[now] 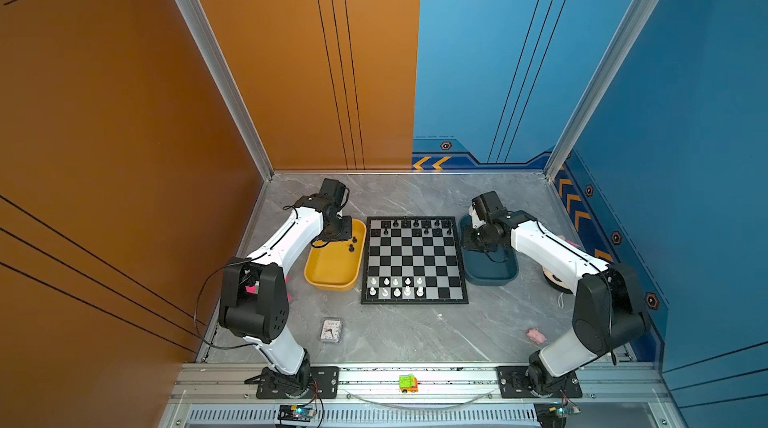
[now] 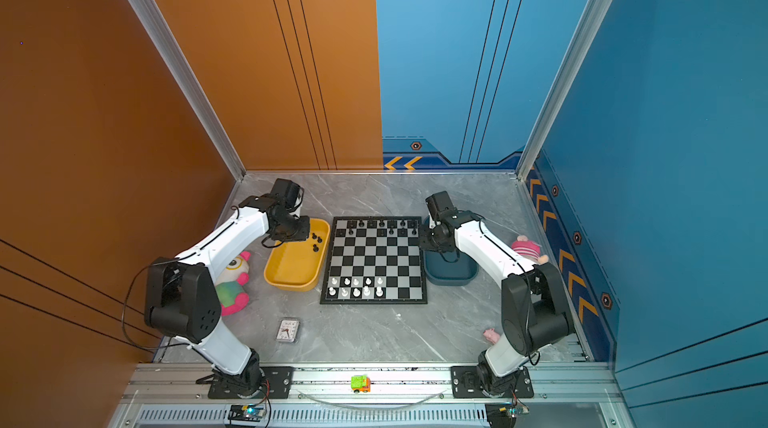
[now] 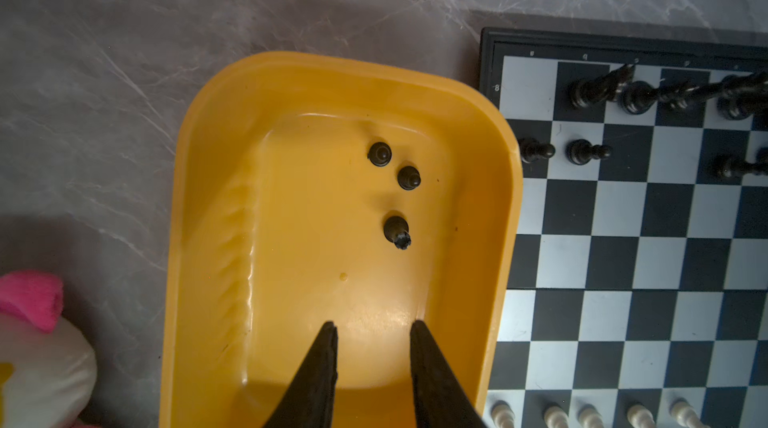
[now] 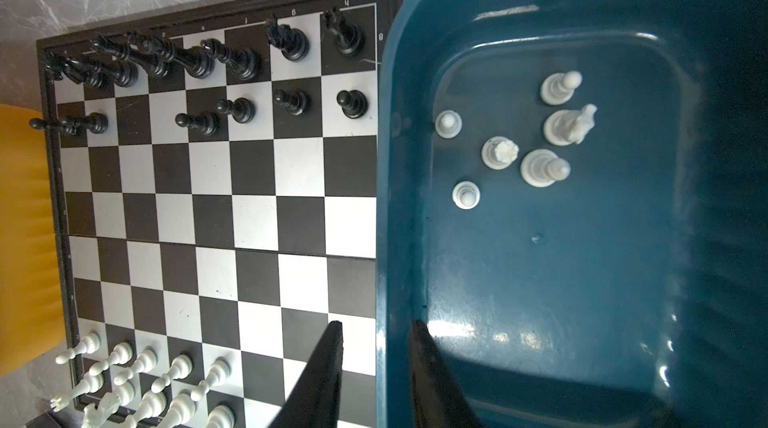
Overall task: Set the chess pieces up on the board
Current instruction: 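Move the left gripper back over the yellow tray, then lower the left gripper and grasp a black piece in the yellow tray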
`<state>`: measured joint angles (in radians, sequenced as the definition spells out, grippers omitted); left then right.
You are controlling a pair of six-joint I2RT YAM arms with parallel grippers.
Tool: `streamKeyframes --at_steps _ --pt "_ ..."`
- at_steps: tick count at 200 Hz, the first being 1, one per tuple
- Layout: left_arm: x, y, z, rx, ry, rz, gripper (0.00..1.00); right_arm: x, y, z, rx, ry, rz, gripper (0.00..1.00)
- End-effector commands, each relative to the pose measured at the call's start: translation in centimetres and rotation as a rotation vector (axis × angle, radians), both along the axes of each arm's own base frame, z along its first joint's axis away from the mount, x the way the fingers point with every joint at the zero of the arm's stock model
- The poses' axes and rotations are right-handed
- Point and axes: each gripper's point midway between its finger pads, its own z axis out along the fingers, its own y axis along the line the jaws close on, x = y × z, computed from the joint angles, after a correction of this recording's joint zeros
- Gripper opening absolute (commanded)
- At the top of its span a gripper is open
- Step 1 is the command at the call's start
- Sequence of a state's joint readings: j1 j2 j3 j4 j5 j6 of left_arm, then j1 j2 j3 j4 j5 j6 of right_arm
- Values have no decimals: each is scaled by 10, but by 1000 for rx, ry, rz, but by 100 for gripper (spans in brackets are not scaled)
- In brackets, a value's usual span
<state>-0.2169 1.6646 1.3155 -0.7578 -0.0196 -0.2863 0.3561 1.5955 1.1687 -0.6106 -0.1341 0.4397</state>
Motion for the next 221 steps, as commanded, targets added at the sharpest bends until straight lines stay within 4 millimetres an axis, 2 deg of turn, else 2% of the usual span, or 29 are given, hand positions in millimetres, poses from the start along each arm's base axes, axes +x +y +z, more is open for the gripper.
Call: streamKeyframes --at_steps 1,99,157,221 --pt "6 -10 -10 -55 5 -4 31 -3 -2 -1 -26 22 -13 30" --pt "9 -20 -56 -43 110 -15 31 -8 -8 -3 -43 24 -23 30" --pt "11 -18 -72 -12 142 -10 30 -10 -9 -6 -47 28 -26 30" --pt "18 -22 -74 -16 144 -14 27 -10 -12 -3 -43 16 -34 30"
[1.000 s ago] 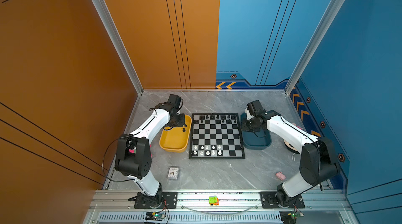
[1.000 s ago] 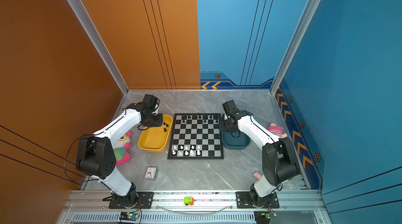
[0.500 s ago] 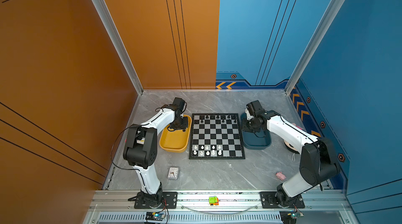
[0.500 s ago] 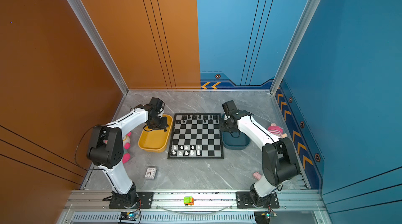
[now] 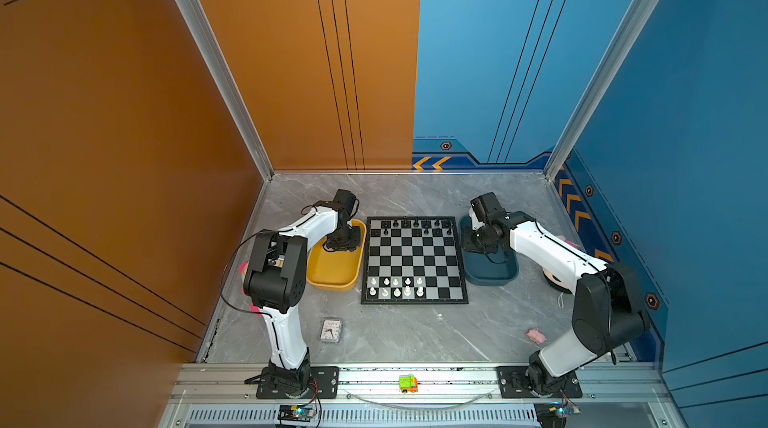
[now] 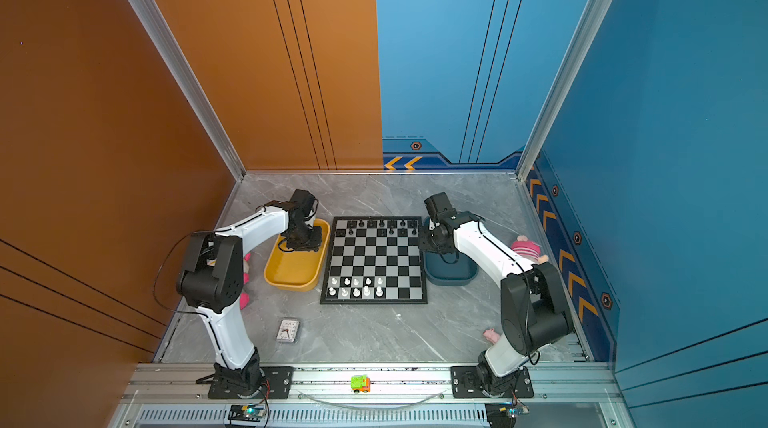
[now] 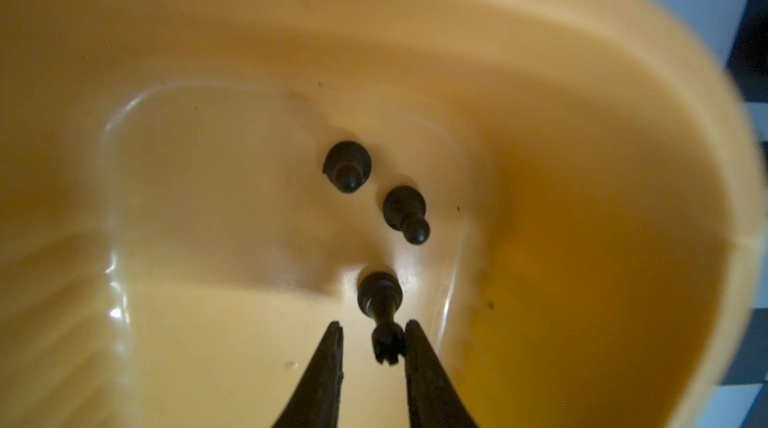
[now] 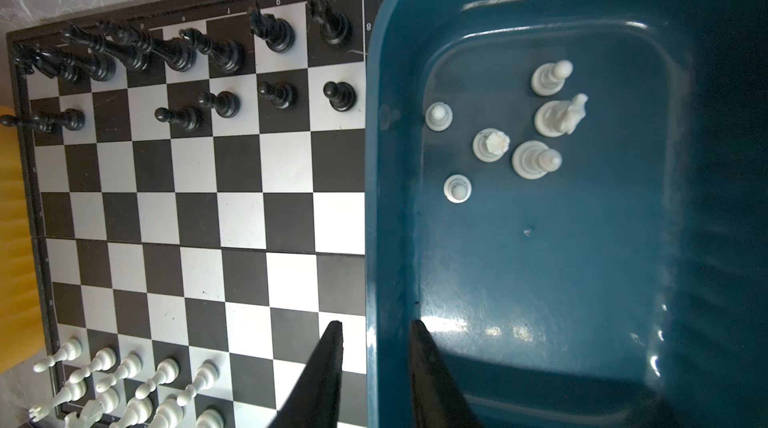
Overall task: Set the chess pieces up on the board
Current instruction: 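Lower the left gripper and grasp a black piece in the yellow tray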
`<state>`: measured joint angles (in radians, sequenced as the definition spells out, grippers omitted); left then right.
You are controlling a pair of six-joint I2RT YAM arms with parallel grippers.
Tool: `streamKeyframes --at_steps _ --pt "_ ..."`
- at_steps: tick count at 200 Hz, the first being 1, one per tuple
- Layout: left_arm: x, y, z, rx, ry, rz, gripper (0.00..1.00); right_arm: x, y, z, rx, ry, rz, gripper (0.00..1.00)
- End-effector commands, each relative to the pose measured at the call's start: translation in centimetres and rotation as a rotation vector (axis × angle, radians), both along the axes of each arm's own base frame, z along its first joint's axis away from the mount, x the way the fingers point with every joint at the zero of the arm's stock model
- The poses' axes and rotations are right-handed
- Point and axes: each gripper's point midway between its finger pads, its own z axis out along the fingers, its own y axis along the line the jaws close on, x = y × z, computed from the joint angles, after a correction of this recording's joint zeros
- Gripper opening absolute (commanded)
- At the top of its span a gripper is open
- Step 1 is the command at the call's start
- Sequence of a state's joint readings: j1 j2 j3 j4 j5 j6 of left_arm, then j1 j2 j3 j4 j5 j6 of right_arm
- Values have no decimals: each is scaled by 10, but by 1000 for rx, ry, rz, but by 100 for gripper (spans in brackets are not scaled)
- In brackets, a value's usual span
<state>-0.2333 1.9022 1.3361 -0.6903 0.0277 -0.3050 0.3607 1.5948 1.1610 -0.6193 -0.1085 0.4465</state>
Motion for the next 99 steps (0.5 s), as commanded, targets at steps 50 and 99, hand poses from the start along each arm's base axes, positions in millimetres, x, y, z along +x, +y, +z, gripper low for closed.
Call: streamKeyframes --at_steps 50,99 --pt "12 -6 1 1 -13 -12 24 -9 -12 2 -19 5 -32 30" --pt "14 -7 -2 2 -8 -14 21 -9 -13 1 -18 6 -34 30"
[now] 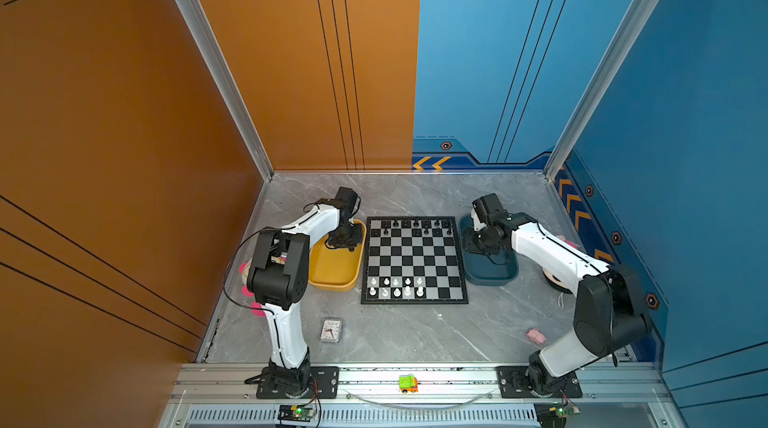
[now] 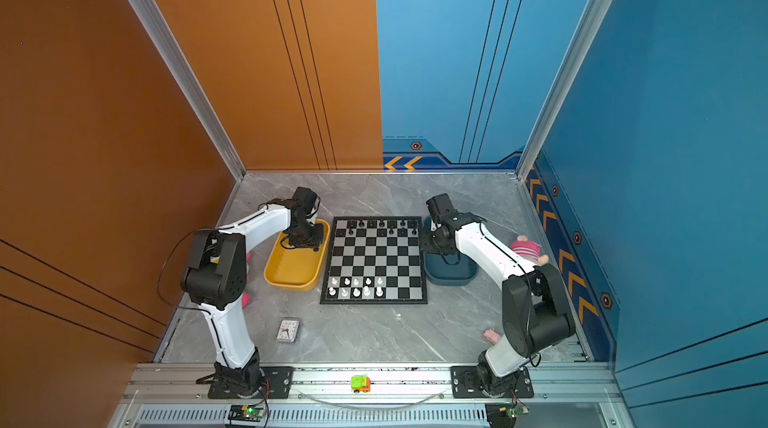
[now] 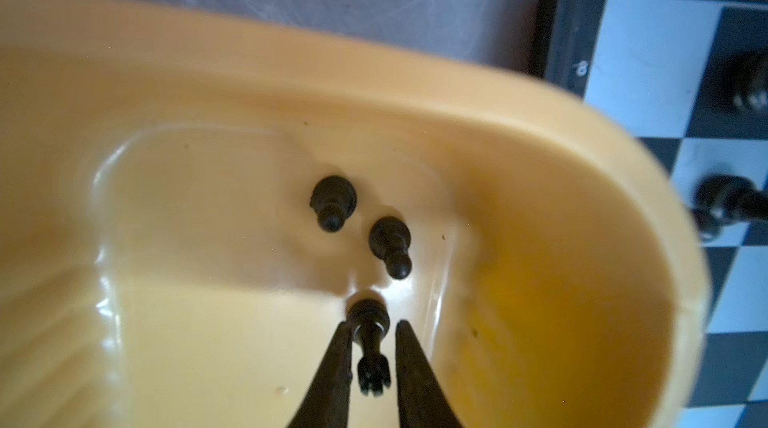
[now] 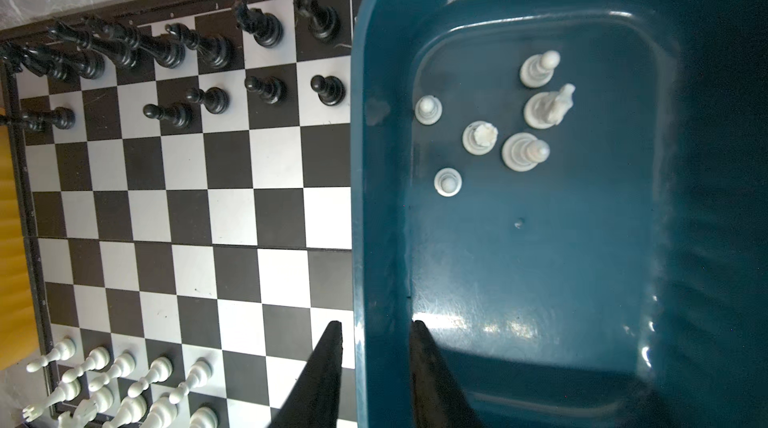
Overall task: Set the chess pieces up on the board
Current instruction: 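Lower the left gripper and grasp a black piece in the yellow tray, then lift the black piece and carry it to the board's far corner square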
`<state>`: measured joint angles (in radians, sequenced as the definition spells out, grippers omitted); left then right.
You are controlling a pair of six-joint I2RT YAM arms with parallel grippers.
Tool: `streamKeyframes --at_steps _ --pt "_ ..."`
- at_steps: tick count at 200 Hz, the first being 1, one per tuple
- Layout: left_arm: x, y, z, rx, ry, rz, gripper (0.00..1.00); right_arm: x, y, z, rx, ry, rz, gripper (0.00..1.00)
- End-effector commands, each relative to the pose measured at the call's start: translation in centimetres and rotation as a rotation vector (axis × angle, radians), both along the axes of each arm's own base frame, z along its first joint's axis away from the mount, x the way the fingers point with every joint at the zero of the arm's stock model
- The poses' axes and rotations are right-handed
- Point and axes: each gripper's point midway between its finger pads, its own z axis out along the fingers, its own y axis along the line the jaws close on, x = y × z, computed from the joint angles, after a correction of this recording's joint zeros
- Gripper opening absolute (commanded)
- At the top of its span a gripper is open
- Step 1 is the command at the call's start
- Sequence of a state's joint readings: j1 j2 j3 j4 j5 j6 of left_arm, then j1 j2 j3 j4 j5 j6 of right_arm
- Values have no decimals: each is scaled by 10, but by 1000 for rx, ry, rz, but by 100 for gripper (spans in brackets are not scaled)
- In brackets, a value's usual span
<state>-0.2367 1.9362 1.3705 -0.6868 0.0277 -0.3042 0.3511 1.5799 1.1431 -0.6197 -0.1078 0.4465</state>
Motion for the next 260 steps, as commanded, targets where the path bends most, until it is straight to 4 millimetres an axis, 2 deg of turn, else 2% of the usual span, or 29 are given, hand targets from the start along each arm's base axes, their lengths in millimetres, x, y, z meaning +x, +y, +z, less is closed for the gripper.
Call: streamKeyframes --at_steps 1,75,97,124,173,223,260 --pt "5 -3 1 3 -4 -10 21 -6 -8 2 -17 5 -24 30" --pt "4 -2 2 20 0 -12 11 -6 -9 1 -18 3 -27 30" --pt "3 -1 9 36 -6 -21 9 -6 -9 1 -18 2 -28 31" --pt "4 -2 27 42 -41 -30 7 -7 -10 1 -17 1 -30 30" --pt "14 -8 72 68 -123 -73 7 -8 -11 0 -18 0 -32 30" --pt "32 -34 118 75 -236 -132 7 -11 -15 -2 -20 1 -37 30" --pt "42 -51 132 66 -267 -163 7 -11 -15 -5 -13 5 -40 30"
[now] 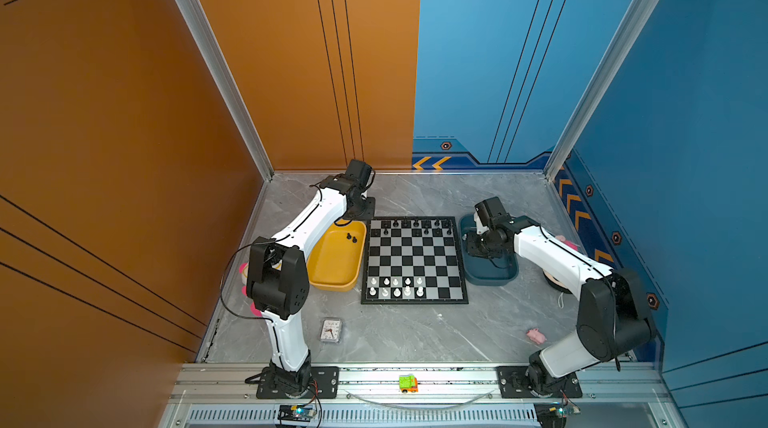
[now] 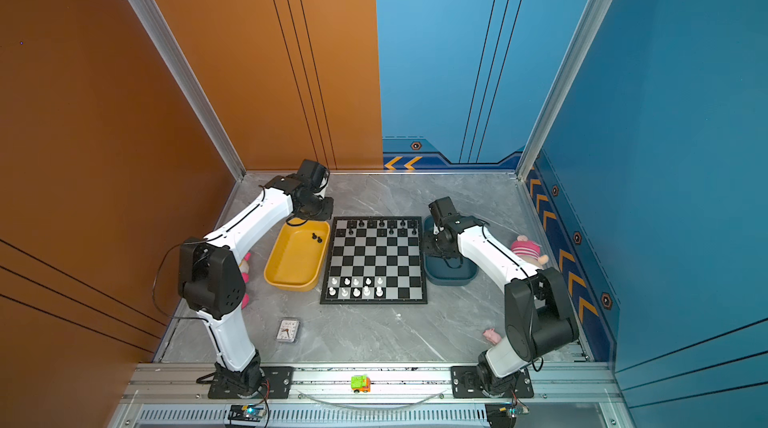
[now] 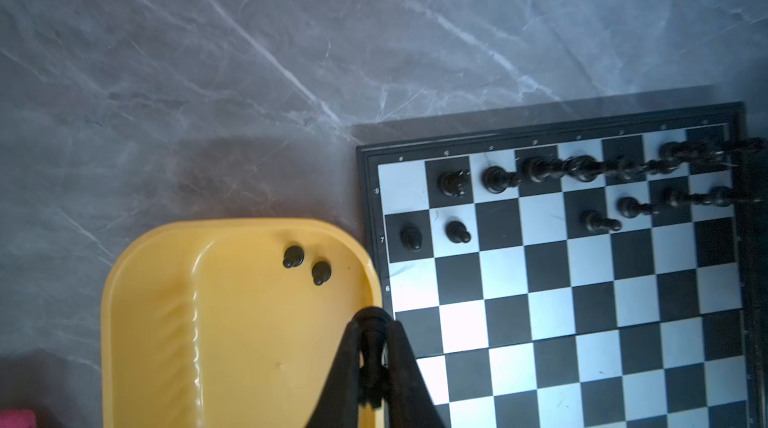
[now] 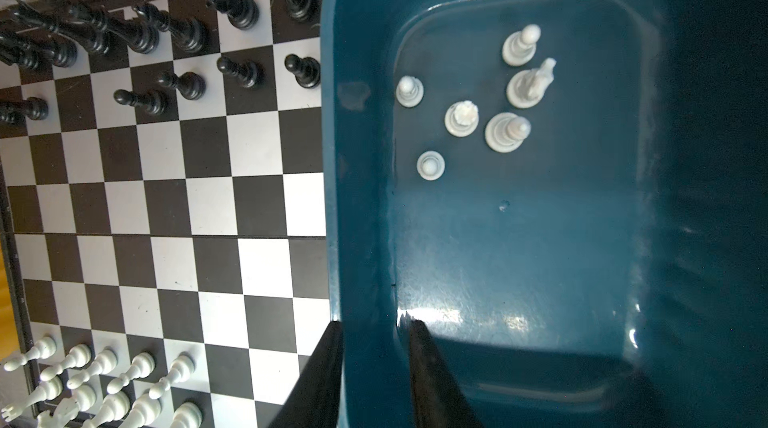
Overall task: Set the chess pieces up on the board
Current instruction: 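Lift the black piece and carry it to the board's far corner square, then lower the black piece onto the corner square and open the left gripper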
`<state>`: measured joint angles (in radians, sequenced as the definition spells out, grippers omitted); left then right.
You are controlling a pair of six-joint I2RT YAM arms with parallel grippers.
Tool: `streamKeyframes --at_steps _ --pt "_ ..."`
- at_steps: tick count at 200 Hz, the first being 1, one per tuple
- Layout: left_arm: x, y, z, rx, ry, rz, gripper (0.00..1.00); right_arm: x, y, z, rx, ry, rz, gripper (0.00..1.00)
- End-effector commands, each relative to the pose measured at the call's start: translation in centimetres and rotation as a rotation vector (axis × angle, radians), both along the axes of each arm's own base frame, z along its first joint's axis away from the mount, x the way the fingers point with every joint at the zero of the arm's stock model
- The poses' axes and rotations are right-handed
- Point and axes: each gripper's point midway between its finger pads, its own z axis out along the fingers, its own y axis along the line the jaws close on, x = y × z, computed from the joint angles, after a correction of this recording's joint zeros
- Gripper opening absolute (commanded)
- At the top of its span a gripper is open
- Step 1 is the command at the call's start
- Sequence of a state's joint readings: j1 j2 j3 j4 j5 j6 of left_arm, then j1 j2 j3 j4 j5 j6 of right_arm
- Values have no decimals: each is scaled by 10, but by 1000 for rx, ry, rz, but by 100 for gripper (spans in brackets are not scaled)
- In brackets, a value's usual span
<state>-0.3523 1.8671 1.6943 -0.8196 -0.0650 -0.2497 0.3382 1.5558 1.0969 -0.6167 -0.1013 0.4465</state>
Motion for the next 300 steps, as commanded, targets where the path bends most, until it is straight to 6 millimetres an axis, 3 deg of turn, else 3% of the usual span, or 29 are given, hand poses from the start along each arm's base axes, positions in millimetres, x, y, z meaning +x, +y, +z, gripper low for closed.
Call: streamKeyframes --at_steps 1,62,123,193,300 --pt "-1 -3 5 43 9 -25 7 -2 -6 3 -1 -13 -24 30" --pt "12 -30 -14 48 46 -78 7 -2 -2 -5 17 5 -19 30" --pt "32 -40 -45 66 101 -85 7 -2 -7 -6 18 8 -29 30" --pt "40 -36 -80 90 172 -70 7 -1 -8 -9 22 18 -31 30" --pt "43 -28 -104 93 218 -52 8 0 -6 -13 27 29 -31 30"
